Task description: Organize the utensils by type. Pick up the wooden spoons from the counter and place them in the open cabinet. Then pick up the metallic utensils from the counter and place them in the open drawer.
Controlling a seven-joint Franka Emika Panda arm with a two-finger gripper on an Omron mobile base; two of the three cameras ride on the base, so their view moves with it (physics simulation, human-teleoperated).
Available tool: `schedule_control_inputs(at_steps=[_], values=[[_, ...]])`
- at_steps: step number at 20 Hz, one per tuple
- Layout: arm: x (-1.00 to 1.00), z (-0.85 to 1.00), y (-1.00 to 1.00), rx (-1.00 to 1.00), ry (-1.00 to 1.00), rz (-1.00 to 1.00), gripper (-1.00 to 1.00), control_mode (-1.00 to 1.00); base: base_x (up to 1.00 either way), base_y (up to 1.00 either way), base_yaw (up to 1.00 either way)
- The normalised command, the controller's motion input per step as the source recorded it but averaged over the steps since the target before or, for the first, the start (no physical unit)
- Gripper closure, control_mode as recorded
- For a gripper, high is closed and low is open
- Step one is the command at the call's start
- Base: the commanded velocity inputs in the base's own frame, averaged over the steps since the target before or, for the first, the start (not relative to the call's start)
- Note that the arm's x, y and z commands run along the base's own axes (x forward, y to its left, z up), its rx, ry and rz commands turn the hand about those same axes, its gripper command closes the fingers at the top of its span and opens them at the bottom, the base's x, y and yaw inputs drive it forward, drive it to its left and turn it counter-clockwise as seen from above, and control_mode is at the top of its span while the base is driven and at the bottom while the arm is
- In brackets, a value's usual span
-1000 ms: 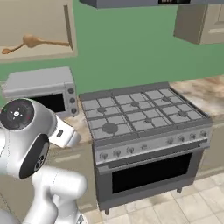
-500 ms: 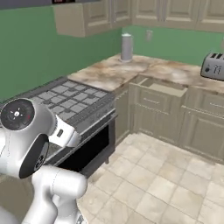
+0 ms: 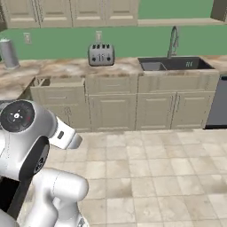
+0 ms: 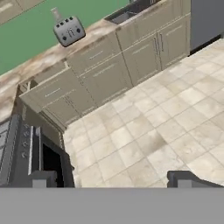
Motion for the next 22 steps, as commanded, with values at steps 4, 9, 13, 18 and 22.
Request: schedule_control_inputs(at_steps=[4, 9, 13, 18, 22], values=[[0.0, 0.0, 0.0, 0.0, 0.0, 0.0, -1.0, 1.0, 0.06, -0.19, -0.94], [0.0, 0.0, 0.0, 0.0, 0.0, 0.0, -1.0, 1.0, 0.15, -0.2, -0.87], [0.0, 0.0, 0.0, 0.0, 0.0, 0.0, -1.0, 1.0, 0.13, -0.17, -0.91], [0.0, 0.0, 0.0, 0.0, 0.0, 0.0, -1.0, 1.0, 0.33, 0.02, -0.85], [0.0, 0.0, 0.0, 0.0, 0.0, 0.0, -1.0, 1.0, 0.82, 0.57, -0.49]])
